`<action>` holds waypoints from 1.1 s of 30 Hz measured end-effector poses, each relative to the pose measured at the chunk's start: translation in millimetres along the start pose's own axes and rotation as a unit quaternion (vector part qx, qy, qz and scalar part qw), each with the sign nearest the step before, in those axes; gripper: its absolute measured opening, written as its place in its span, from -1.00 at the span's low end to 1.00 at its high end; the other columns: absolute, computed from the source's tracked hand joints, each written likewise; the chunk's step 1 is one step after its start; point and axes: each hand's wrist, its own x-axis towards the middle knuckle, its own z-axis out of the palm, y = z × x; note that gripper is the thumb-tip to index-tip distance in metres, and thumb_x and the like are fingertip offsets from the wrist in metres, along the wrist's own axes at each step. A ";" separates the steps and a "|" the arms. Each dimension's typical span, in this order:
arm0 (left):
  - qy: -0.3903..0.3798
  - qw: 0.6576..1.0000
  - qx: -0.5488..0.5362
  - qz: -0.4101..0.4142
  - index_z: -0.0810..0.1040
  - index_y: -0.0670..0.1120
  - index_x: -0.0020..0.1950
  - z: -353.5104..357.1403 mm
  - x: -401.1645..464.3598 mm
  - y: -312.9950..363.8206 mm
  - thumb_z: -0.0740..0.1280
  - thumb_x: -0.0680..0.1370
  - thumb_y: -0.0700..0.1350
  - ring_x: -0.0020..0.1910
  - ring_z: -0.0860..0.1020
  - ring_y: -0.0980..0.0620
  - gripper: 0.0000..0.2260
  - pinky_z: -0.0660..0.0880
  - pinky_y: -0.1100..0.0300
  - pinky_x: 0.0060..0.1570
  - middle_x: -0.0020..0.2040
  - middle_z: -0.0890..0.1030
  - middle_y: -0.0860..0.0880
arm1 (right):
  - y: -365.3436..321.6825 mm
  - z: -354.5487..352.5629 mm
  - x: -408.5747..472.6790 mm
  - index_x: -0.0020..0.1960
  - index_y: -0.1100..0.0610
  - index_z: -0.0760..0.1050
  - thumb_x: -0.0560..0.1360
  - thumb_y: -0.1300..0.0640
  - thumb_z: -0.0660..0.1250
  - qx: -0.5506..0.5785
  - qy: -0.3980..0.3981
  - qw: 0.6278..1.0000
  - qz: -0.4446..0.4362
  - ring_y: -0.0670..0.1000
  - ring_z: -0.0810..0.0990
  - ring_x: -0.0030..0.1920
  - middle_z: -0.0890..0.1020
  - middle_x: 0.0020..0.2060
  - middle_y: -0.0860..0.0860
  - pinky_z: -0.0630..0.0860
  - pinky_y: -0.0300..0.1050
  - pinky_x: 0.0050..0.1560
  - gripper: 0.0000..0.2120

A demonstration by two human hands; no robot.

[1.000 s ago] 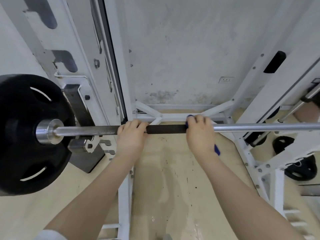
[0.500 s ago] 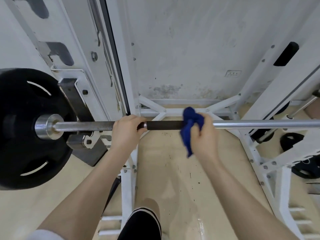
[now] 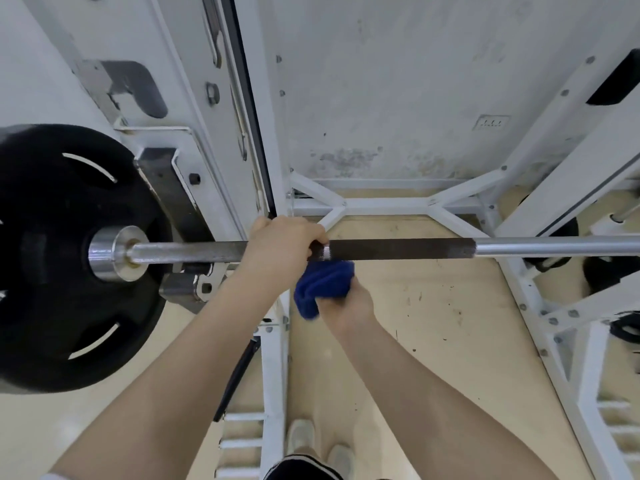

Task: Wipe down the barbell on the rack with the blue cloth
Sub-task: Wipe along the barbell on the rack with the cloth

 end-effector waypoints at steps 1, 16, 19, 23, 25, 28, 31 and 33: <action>-0.008 1.000 0.015 -0.004 0.46 0.14 0.23 -2.6 1.1 -0.4 0.19 0.57 -0.19 0.12 0.46 -0.04 -0.69 0.22 0.10 0.12 0.13 0.52 0.02 | 1.5 13.5 2.5 -0.06 0.20 0.50 0.61 0.12 0.07 0.017 -0.043 0.999 -0.001 0.04 0.53 -0.33 0.60 -0.35 0.10 0.46 -0.15 -0.24 -0.74; -0.094 0.989 -0.117 0.002 0.57 -0.05 0.07 -16.8 15.8 -13.7 0.37 0.46 -0.15 0.03 0.55 -0.04 -0.81 0.51 0.01 0.09 0.07 0.60 -0.06 | -14.1 11.0 -0.8 -0.02 0.10 0.50 0.59 0.19 -0.02 -0.042 -0.139 0.989 -0.010 0.03 0.56 -0.19 0.62 -0.20 0.07 0.58 0.00 -0.14 -0.70; -0.081 0.987 -0.136 0.008 0.58 -0.06 0.05 -13.3 15.3 -16.9 0.39 0.45 -0.15 0.04 0.53 -0.04 -0.82 0.50 0.00 0.10 0.06 0.59 -0.06 | 21.3 20.0 0.4 0.02 0.23 0.57 0.63 0.15 0.00 -0.062 -0.102 0.993 0.004 0.23 0.60 -0.03 0.68 -0.12 0.23 0.55 0.19 0.02 -0.62; -0.056 0.986 -0.159 0.011 0.58 -0.07 0.01 -6.2 11.7 -18.2 0.38 0.46 -0.18 -0.01 0.54 -0.08 -0.86 0.52 -0.03 0.04 0.03 0.59 -0.09 | -26.4 3.5 7.4 0.05 0.14 0.59 0.62 0.09 0.03 -0.009 -0.072 0.997 -0.002 0.06 0.60 0.04 0.66 -0.01 0.08 0.46 0.02 0.23 -0.64; -0.042 0.985 -0.166 0.012 0.57 -0.08 0.00 -5.3 9.7 -17.6 0.36 0.47 -0.20 -0.05 0.54 -0.10 -0.87 0.53 -0.03 0.00 0.03 0.58 -0.09 | -45.8 -0.3 5.4 -0.13 -0.10 0.44 0.62 0.07 0.08 0.013 -0.152 0.988 0.013 -0.22 0.54 -0.28 0.59 -0.28 -0.16 0.52 -0.33 -0.19 -0.78; -0.016 0.992 -0.123 0.019 0.55 -0.09 0.05 -3.7 6.8 -13.3 0.31 0.49 -0.21 0.02 0.51 -0.11 -0.85 0.49 -0.02 0.03 0.05 0.55 -0.10 | -42.8 6.4 -1.4 -0.24 -0.01 0.31 0.62 0.22 0.08 -0.085 -0.057 0.986 -0.136 -0.19 0.43 -0.46 0.47 -0.53 -0.11 0.37 -0.52 -0.32 -0.71; 0.015 0.999 -0.027 0.020 0.50 -0.09 0.12 0.4 3.8 -3.6 0.26 0.52 -0.22 0.08 0.47 -0.14 -0.81 0.45 -0.02 0.02 0.09 0.50 -0.11 | 11.5 23.6 3.4 -0.19 0.13 0.41 0.60 0.25 0.13 0.004 -0.046 0.994 -0.101 -0.08 0.54 -0.33 0.59 -0.53 -0.10 0.50 -0.40 -0.22 -0.79; 0.034 0.999 -0.004 0.020 0.49 -0.11 0.12 3.9 0.3 -1.4 0.24 0.53 -0.22 0.08 0.44 -0.14 -0.82 0.41 0.02 -0.01 0.10 0.48 -0.10 | 29.4 26.0 13.1 -0.14 0.17 0.48 0.59 0.15 0.09 0.139 -0.125 0.982 0.015 0.02 0.51 -0.18 0.61 -0.32 0.05 0.42 -0.25 0.06 -0.76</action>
